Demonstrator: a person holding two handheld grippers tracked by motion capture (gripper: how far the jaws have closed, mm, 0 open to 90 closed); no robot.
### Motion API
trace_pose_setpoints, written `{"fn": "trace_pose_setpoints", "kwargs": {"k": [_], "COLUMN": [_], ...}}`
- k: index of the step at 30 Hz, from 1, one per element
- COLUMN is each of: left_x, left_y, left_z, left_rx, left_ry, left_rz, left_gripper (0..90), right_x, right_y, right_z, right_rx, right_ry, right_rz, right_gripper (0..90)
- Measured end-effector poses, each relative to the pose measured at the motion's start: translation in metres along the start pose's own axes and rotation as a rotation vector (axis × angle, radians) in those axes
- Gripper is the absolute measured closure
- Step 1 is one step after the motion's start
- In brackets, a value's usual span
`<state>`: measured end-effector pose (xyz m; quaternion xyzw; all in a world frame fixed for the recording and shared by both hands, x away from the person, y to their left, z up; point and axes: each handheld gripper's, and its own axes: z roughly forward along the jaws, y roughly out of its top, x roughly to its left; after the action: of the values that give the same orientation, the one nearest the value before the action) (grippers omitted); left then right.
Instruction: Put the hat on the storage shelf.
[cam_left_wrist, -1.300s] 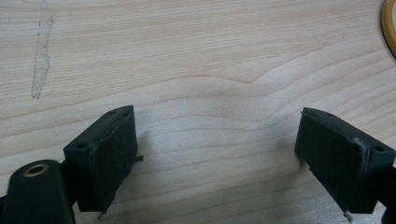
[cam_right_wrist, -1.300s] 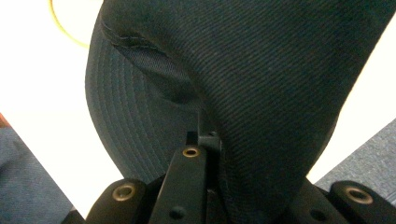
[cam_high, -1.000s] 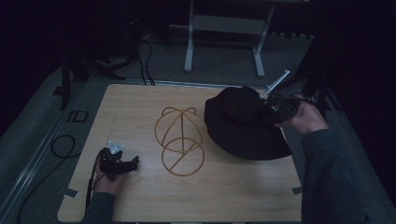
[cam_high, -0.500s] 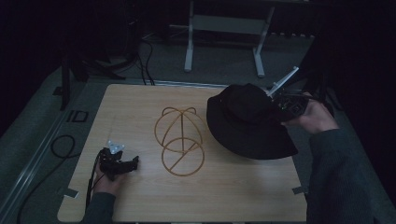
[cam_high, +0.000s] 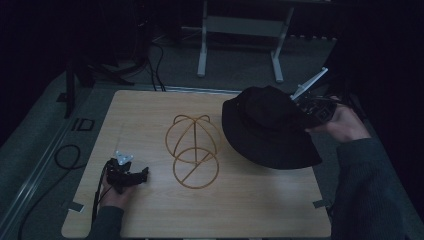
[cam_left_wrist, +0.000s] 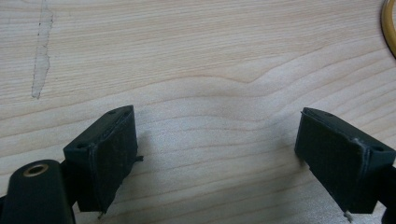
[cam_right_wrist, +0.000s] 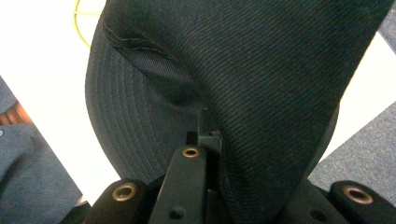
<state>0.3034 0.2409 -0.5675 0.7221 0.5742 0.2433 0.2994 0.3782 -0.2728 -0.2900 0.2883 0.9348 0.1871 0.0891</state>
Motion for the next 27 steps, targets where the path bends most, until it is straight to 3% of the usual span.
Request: {"fn": "trace_pose_setpoints", "kwargs": {"k": [27], "left_x": [0.0], "left_y": [0.0], "left_z": [0.0], "left_rx": [0.0], "left_ry": [0.0], "left_rz": [0.0], "left_gripper": [13.4], "right_x": [0.005], "right_y": [-0.002], "right_z": [-0.018], "right_rx": [-0.049], "right_ry": [0.024], "right_rz": [-0.039], "right_gripper": [87.7]}}
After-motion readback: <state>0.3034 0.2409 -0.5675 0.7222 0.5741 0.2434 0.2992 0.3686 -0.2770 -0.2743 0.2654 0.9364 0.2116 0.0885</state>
